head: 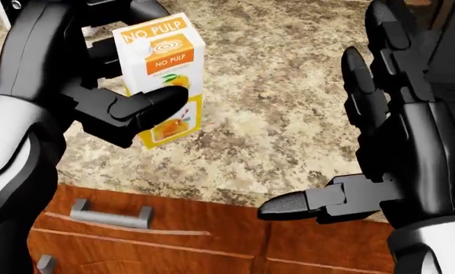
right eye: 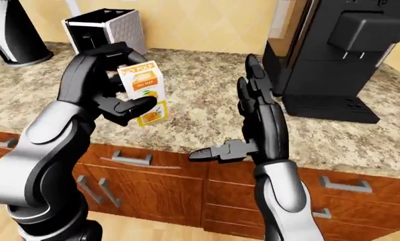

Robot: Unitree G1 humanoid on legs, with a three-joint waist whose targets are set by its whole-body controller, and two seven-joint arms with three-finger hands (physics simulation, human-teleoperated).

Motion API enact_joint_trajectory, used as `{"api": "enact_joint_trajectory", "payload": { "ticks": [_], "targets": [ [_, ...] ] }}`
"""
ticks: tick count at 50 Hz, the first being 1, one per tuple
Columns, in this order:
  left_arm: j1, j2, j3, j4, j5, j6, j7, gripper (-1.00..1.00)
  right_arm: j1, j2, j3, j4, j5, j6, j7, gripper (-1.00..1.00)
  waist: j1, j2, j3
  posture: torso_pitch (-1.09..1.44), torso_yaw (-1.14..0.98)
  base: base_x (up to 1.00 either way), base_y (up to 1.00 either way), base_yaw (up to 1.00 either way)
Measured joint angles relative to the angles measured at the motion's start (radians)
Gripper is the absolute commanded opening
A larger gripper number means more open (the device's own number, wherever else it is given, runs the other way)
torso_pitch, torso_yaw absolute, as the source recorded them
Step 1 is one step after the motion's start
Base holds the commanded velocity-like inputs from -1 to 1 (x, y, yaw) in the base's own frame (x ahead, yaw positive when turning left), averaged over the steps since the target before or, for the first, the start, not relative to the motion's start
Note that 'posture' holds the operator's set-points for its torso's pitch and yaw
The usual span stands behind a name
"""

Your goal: Move the drinks to the dining counter.

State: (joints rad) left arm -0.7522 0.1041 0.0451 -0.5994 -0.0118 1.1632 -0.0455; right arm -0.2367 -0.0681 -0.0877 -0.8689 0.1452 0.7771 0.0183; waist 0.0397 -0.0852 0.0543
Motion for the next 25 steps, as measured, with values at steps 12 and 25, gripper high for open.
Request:
{"api": "enact_joint_trajectory", "payload": {
  "ticks": [12,25],
  "targets": [
    [-0.014,0.033,0.046,-0.047,-0.085,0.060,0.040,-1.00,-0.038,-0.008,0.014,-0.004,-0.010,0.060,-0.017,1.00,-0.008,0.155,-0.016,0.00,0.00,0.00,0.00,1.00],
    [0.021,0.065,0.068,-0.035,-0.115,0.038,0.081,-1.00,-0.045,-0.008,0.056,-0.008,-0.044,0.040,0.002,1.00,0.000,-0.031,0.015,0.00,0.00,0.17,0.00,1.00]
  ]
}}
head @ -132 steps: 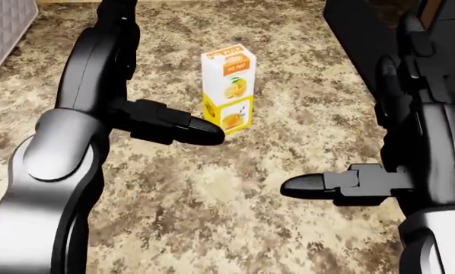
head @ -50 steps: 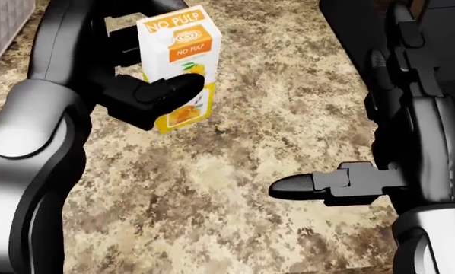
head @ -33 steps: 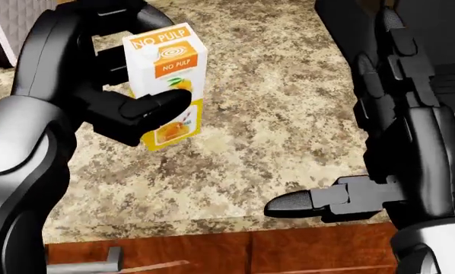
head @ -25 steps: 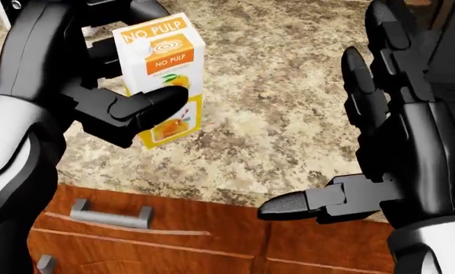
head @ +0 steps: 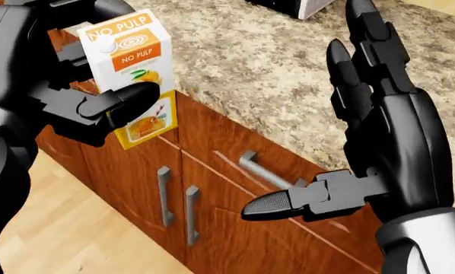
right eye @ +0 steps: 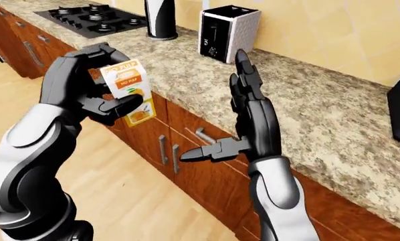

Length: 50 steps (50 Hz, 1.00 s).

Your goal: Move the drinks to the dining counter.

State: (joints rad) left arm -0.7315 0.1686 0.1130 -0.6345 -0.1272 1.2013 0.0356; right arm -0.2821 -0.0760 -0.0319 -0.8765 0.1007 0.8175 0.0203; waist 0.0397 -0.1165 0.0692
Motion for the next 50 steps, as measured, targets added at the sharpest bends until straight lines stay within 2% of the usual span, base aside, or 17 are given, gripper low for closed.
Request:
{"api": "enact_joint_trajectory", "payload": {
  "ticks": [1,3,5,10,13,16,19,25,28,31,33,40,42,43,44,46,50],
  "targets": [
    [0.004,-0.004,-0.001,0.000,-0.002,-0.008,0.001,-1.00,0.004,-0.002,0.003,0.004,-0.006,-0.009,0.003,1.00,-0.010,-0.008,-0.006,0.00,0.00,0.30,0.00,1.00],
    [0.024,-0.009,-0.018,0.000,-0.013,-0.009,-0.003,-1.00,0.027,0.003,0.001,0.014,-0.020,-0.015,0.007,1.00,-0.009,0.007,0.001,0.00,0.00,0.30,0.00,1.00],
    [0.030,-0.008,-0.028,0.003,-0.024,0.002,-0.009,-1.00,0.031,0.006,0.001,0.026,-0.031,-0.010,0.010,1.00,-0.005,0.019,-0.009,0.00,0.00,0.31,0.00,1.00],
    [0.024,-0.008,-0.029,0.004,-0.028,-0.017,-0.007,-1.00,0.028,0.010,0.001,0.015,-0.048,-0.015,0.020,1.00,-0.026,0.083,-0.019,0.00,0.00,0.33,0.00,1.00],
    [0.019,-0.007,-0.028,0.000,-0.026,-0.036,-0.004,-1.00,0.029,0.012,-0.001,0.019,-0.054,-0.033,0.026,1.00,-0.029,0.129,-0.038,0.00,0.00,0.36,0.00,1.00],
    [0.045,0.001,-0.013,0.008,-0.014,-0.040,0.002,-1.00,0.041,0.026,0.023,0.036,-0.053,-0.033,0.036,1.00,-0.002,0.135,-0.012,0.00,0.00,0.38,0.00,1.00],
    [0.053,0.001,-0.009,0.027,0.006,-0.027,0.011,-1.00,0.049,0.026,0.029,0.047,-0.049,-0.038,0.047,1.00,0.020,0.116,-0.022,0.00,0.00,0.38,0.00,1.00],
    [0.052,-0.005,-0.012,0.004,0.006,-0.049,0.005,-1.00,0.050,0.028,0.022,0.028,-0.059,-0.061,0.049,1.00,0.020,0.047,-0.005,0.00,0.00,0.38,0.00,1.00],
    [0.042,-0.007,-0.014,0.008,0.006,-0.057,0.004,-1.00,0.048,0.028,0.022,0.028,-0.060,-0.063,0.051,1.00,0.013,-0.005,-0.013,0.00,0.00,0.39,0.00,1.00],
    [0.062,-0.019,-0.036,0.016,-0.001,-0.054,-0.002,-1.00,0.063,0.026,0.011,0.038,-0.067,-0.054,0.049,1.00,-0.011,0.007,0.001,0.00,0.00,0.40,0.00,1.00],
    [0.066,-0.019,-0.044,0.024,-0.008,-0.039,-0.009,-1.00,0.064,0.025,0.009,0.040,-0.071,-0.046,0.047,1.00,-0.011,0.012,-0.010,0.00,0.00,0.39,0.00,1.00],
    [0.039,-0.020,-0.037,-0.005,-0.007,-0.054,-0.007,-1.00,0.055,0.024,0.007,0.022,-0.074,-0.055,0.050,1.00,-0.032,0.083,-0.032,0.00,0.00,0.43,0.00,1.00],
    [0.032,-0.018,-0.031,-0.009,-0.006,-0.060,-0.005,-1.00,0.045,0.025,0.008,0.024,-0.073,-0.059,0.051,1.00,-0.016,0.121,-0.041,0.00,0.00,0.46,0.00,1.00],
    [0.040,-0.014,-0.026,0.000,-0.004,-0.062,-0.005,-1.00,0.048,0.033,0.014,0.032,-0.071,-0.058,0.053,1.00,-0.010,0.116,-0.028,0.00,0.00,0.45,0.00,1.00],
    [0.053,-0.011,-0.019,0.010,0.001,-0.057,-0.002,-1.00,0.052,0.034,0.024,0.039,-0.069,-0.055,0.055,1.00,0.000,0.124,-0.014,0.00,0.00,0.45,0.00,1.00],
    [0.066,-0.008,-0.008,0.019,0.014,-0.041,0.004,-1.00,0.061,0.033,0.033,0.045,-0.063,-0.054,0.062,1.00,0.021,0.125,-0.020,0.00,0.00,0.46,0.00,1.00],
    [0.063,-0.012,-0.015,0.017,0.020,-0.040,0.008,-1.00,0.062,0.030,0.020,0.035,-0.069,-0.055,0.060,1.00,0.033,0.083,-0.023,0.00,0.00,0.45,0.00,1.00]
  ]
}}
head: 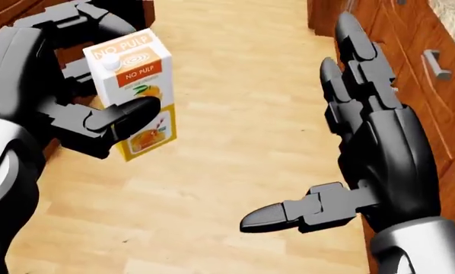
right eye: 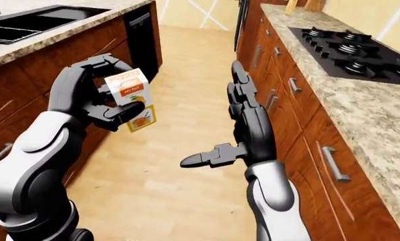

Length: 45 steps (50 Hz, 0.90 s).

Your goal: Move the drinks to the dining counter.

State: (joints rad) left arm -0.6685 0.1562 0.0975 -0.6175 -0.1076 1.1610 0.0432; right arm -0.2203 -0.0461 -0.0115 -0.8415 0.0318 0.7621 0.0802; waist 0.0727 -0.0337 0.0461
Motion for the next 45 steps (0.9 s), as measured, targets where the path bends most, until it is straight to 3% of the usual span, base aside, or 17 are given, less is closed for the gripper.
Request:
{"api": "enact_joint_trajectory", "payload": {
  "ticks": [6,11,13,15,19,21,23,28,29,30,31,33,34,40,42,43,45],
  "targets": [
    [-0.010,-0.005,-0.005,-0.014,-0.005,-0.030,-0.006,-1.00,-0.005,-0.004,0.003,0.000,-0.010,-0.028,0.000,1.00,-0.019,-0.081,0.010,0.00,0.00,0.37,0.00,0.77],
    [0.011,-0.010,-0.019,-0.003,-0.007,-0.018,-0.014,-1.00,0.002,-0.007,-0.007,0.057,-0.066,-0.020,-0.021,1.00,-0.047,-0.047,0.032,0.00,0.00,0.12,0.00,0.00],
    [0.024,-0.013,-0.027,0.022,-0.008,0.004,-0.016,-1.00,0.011,-0.003,-0.011,0.066,-0.071,-0.006,-0.019,1.00,-0.070,0.006,0.049,0.00,0.00,0.90,0.00,0.00],
    [0.021,-0.012,-0.034,0.016,-0.011,0.020,-0.020,-1.00,0.011,-0.002,-0.015,0.045,-0.071,-0.003,-0.016,1.00,-0.094,0.040,0.058,0.00,0.00,1.00,0.00,0.00],
    [-0.021,-0.008,-0.026,-0.032,-0.017,-0.014,-0.025,-1.00,-0.018,-0.005,-0.015,0.003,-0.068,-0.036,-0.012,1.00,-0.102,0.094,-0.008,0.00,0.00,1.00,0.00,0.00],
    [-0.010,-0.003,-0.011,-0.048,-0.013,-0.040,-0.024,-1.00,-0.009,0.005,0.004,0.002,-0.064,-0.048,-0.006,1.00,-0.079,0.096,0.002,0.00,0.00,1.00,0.00,0.00],
    [0.010,0.000,0.001,-0.047,-0.004,-0.033,-0.021,-1.00,-0.002,0.003,0.016,0.015,-0.057,-0.033,0.003,1.00,-0.063,0.102,-0.011,0.00,0.00,1.00,0.00,0.00],
    [-0.002,0.001,0.001,-0.030,0.007,-0.008,-0.013,-1.00,-0.014,0.002,0.003,0.011,-0.061,-0.029,0.003,1.00,-0.030,0.068,-0.025,0.00,0.00,0.90,0.00,0.00],
    [-0.003,0.003,0.002,-0.034,0.007,-0.013,-0.014,-1.00,-0.016,0.005,0.003,0.007,-0.061,-0.034,0.002,1.00,-0.031,0.053,-0.031,0.00,0.00,0.00,0.00,0.00],
    [-0.007,0.005,0.004,-0.039,0.007,-0.021,-0.015,-1.00,-0.018,0.007,0.005,0.005,-0.059,-0.040,0.003,1.00,-0.045,0.018,-0.034,0.00,0.00,0.00,0.00,0.00],
    [-0.010,0.000,0.002,-0.036,0.007,-0.031,-0.015,-1.00,-0.012,0.003,0.006,0.006,-0.058,-0.044,0.004,1.00,-0.067,-0.025,-0.025,0.00,0.00,0.00,0.00,0.56],
    [0.003,-0.019,-0.035,-0.003,-0.006,-0.031,-0.024,-1.00,0.017,0.001,-0.017,0.011,-0.061,-0.031,0.000,1.00,-0.079,-0.045,0.029,0.00,0.00,0.00,0.00,1.00],
    [0.012,-0.016,-0.048,0.004,-0.016,-0.018,-0.032,-1.00,0.016,0.006,-0.022,0.015,-0.060,-0.016,-0.003,1.00,-0.084,-0.046,0.035,0.00,0.00,0.00,0.00,1.00],
    [-0.005,0.000,-0.010,-0.023,-0.011,0.025,-0.026,-1.00,-0.013,0.008,-0.007,-0.020,-0.018,0.012,-0.003,1.00,-0.048,0.030,0.030,0.00,0.00,0.00,0.00,1.00],
    [-0.020,0.005,0.007,-0.045,-0.002,0.018,-0.016,-1.00,-0.025,0.004,-0.004,-0.034,-0.008,0.016,-0.004,1.00,-0.020,0.103,0.039,0.00,0.00,0.00,0.00,1.00],
    [-0.019,0.009,0.013,-0.042,0.001,0.017,-0.012,-1.00,-0.021,0.009,0.002,-0.032,-0.005,0.018,-0.004,1.00,-0.018,0.115,0.040,0.00,0.00,0.00,0.00,1.00],
    [-0.014,0.012,0.021,-0.044,0.009,0.043,-0.005,-1.00,-0.015,0.006,0.010,-0.021,0.003,0.041,-0.001,1.00,0.003,0.109,0.018,0.00,0.00,0.00,0.00,1.00]
  ]
}}
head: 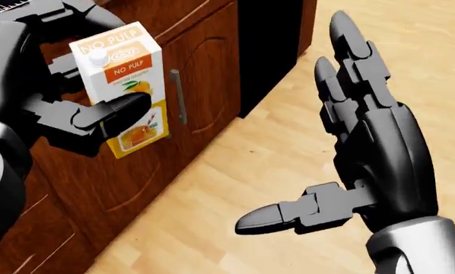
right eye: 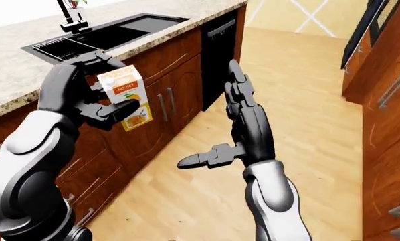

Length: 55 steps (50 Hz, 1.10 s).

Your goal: Move the drinks to the dining counter.

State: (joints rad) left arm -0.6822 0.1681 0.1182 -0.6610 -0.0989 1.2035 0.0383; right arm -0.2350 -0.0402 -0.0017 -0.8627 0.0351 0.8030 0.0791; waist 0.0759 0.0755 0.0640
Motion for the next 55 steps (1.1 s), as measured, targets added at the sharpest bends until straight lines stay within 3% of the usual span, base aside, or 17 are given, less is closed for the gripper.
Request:
{"api": "enact_joint_trajectory", "payload": {
  "ticks": [3,7,9,13,25,28,30,32,37,38,39,43,48,49,51,54,55],
  "targets": [
    [-0.021,-0.002,-0.013,-0.023,-0.008,0.027,0.000,-1.00,-0.014,-0.011,-0.015,-0.024,-0.001,0.036,-0.003,1.00,-0.001,-0.029,-0.037,0.00,0.00,0.00,0.00,1.00],
    [-0.058,0.003,-0.017,-0.063,-0.031,0.035,-0.008,-1.00,-0.057,-0.018,-0.021,-0.089,0.005,0.056,-0.007,1.00,-0.031,-0.095,-0.030,0.00,0.00,0.00,0.00,1.00],
    [-0.080,0.005,-0.018,-0.063,-0.034,0.046,-0.007,-1.00,-0.069,-0.022,-0.025,-0.098,0.008,0.063,-0.006,1.00,-0.056,-0.147,-0.033,0.00,0.00,0.00,0.00,1.00],
    [-0.076,-0.002,-0.043,-0.058,-0.049,0.100,-0.012,-1.00,-0.070,-0.032,-0.047,-0.081,0.003,0.105,-0.014,1.00,-0.063,-0.158,-0.031,0.00,0.00,0.00,0.00,1.00],
    [-0.128,0.017,0.005,-0.117,-0.065,0.153,0.000,-1.00,-0.123,-0.046,-0.041,-0.131,0.005,0.170,-0.021,1.00,-0.048,-0.026,-0.017,0.00,0.00,0.00,0.00,1.00],
    [-0.110,0.029,0.024,-0.109,-0.064,0.169,0.007,-1.00,-0.116,-0.036,-0.019,-0.123,0.010,0.176,-0.017,1.00,-0.029,-0.034,0.002,0.00,0.00,0.00,0.00,1.00],
    [-0.107,0.034,0.034,-0.095,-0.056,0.189,0.017,-1.00,-0.115,-0.037,-0.013,-0.119,0.016,0.183,-0.012,1.00,-0.018,-0.040,-0.011,0.00,0.00,0.00,0.00,1.00],
    [-0.109,0.035,0.033,-0.093,-0.052,0.188,0.023,-1.00,-0.112,-0.037,-0.019,-0.124,0.015,0.181,-0.011,1.00,-0.018,-0.061,-0.021,0.00,0.00,0.00,0.00,1.00],
    [-0.117,0.034,0.021,-0.118,-0.066,0.164,0.022,-1.00,-0.109,-0.035,-0.024,-0.132,0.008,0.155,-0.014,1.00,-0.041,-0.130,-0.005,0.00,0.00,0.00,0.00,1.00],
    [-0.122,0.033,0.018,-0.116,-0.068,0.160,0.021,-1.00,-0.109,-0.036,-0.024,-0.131,0.006,0.152,-0.014,1.00,-0.050,-0.152,-0.009,0.00,0.00,0.00,0.00,1.00],
    [-0.120,0.027,0.014,-0.115,-0.071,0.153,0.020,-1.00,-0.106,-0.041,-0.025,-0.128,0.004,0.148,-0.015,1.00,-0.062,-0.158,-0.014,0.00,0.00,0.00,0.00,1.00],
    [-0.095,0.023,-0.012,-0.098,-0.093,0.165,0.005,-1.00,-0.089,-0.037,-0.026,-0.110,-0.010,0.152,-0.021,1.00,-0.057,-0.148,-0.018,0.00,0.00,0.00,0.00,1.00],
    [-0.099,0.028,0.001,-0.101,-0.087,0.148,0.011,-1.00,-0.090,-0.037,-0.017,-0.110,-0.016,0.132,-0.016,1.00,-0.058,-0.092,-0.018,0.00,0.00,0.00,0.07,0.80],
    [-0.092,0.036,0.011,-0.107,-0.081,0.143,0.014,-1.00,-0.097,-0.037,-0.004,-0.100,-0.020,0.129,-0.014,1.00,-0.053,-0.091,-0.023,0.00,0.00,0.00,0.00,0.00],
    [-0.105,0.036,0.020,-0.106,-0.071,0.135,0.021,-1.00,-0.099,-0.037,0.000,-0.096,-0.028,0.122,-0.010,1.00,-0.073,-0.078,-0.014,0.00,0.00,0.00,0.00,0.00],
    [-0.119,0.037,0.016,-0.098,-0.070,0.131,0.023,-1.00,-0.102,-0.032,-0.009,-0.100,-0.043,0.121,-0.008,1.00,-0.094,-0.037,-0.011,0.00,0.00,0.00,0.00,0.00],
    [-0.113,0.038,0.015,-0.096,-0.073,0.133,0.021,-1.00,-0.098,-0.028,-0.008,-0.100,-0.045,0.123,-0.008,1.00,-0.092,-0.048,-0.002,0.00,0.00,0.00,0.00,0.00]
  ]
}}
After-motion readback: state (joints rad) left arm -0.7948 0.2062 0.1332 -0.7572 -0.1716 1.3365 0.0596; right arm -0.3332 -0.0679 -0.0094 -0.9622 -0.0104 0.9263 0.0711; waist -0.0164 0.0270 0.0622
